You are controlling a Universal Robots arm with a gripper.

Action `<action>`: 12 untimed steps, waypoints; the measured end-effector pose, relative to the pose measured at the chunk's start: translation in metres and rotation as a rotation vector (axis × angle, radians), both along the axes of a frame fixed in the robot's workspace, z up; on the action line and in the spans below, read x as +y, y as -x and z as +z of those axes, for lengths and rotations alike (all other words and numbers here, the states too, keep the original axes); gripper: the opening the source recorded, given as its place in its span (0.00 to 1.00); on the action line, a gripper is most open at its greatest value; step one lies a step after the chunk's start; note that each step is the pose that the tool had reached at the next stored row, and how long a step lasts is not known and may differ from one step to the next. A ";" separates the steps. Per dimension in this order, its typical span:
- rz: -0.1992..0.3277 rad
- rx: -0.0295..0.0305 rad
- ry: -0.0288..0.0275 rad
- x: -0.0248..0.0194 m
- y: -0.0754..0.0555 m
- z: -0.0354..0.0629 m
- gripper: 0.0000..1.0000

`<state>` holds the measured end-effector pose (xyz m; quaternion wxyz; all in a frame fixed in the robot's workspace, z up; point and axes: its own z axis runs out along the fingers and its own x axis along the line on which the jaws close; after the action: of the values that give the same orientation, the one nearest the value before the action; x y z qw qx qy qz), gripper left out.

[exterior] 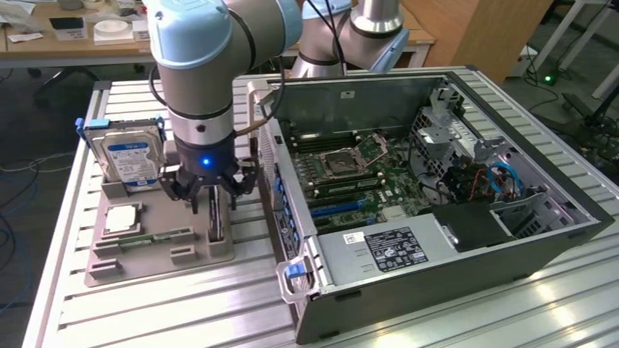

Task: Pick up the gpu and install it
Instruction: 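Pick up the gpu and move the gpu toward the slot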

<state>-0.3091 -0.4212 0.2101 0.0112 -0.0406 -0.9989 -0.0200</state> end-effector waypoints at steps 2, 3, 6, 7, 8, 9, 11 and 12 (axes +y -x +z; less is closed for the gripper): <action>0.000 0.0001 0.0001 0.0000 0.000 0.0000 0.66; 0.000 0.0001 0.0001 0.0000 0.000 0.0000 0.66; 0.000 0.0002 0.0002 0.0000 0.000 0.0001 0.66; 0.000 0.0002 0.0001 0.0000 0.000 0.0001 0.66; 0.000 0.0003 0.0002 0.0000 0.000 0.0005 0.66; 0.000 0.0003 0.0003 0.0000 0.000 0.0015 0.66; 0.000 0.0003 0.0002 0.0000 0.000 0.0039 0.66; 0.000 0.0001 0.0000 0.0000 0.000 0.0040 0.66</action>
<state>-0.3089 -0.4212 0.2141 0.0112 -0.0407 -0.9989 -0.0200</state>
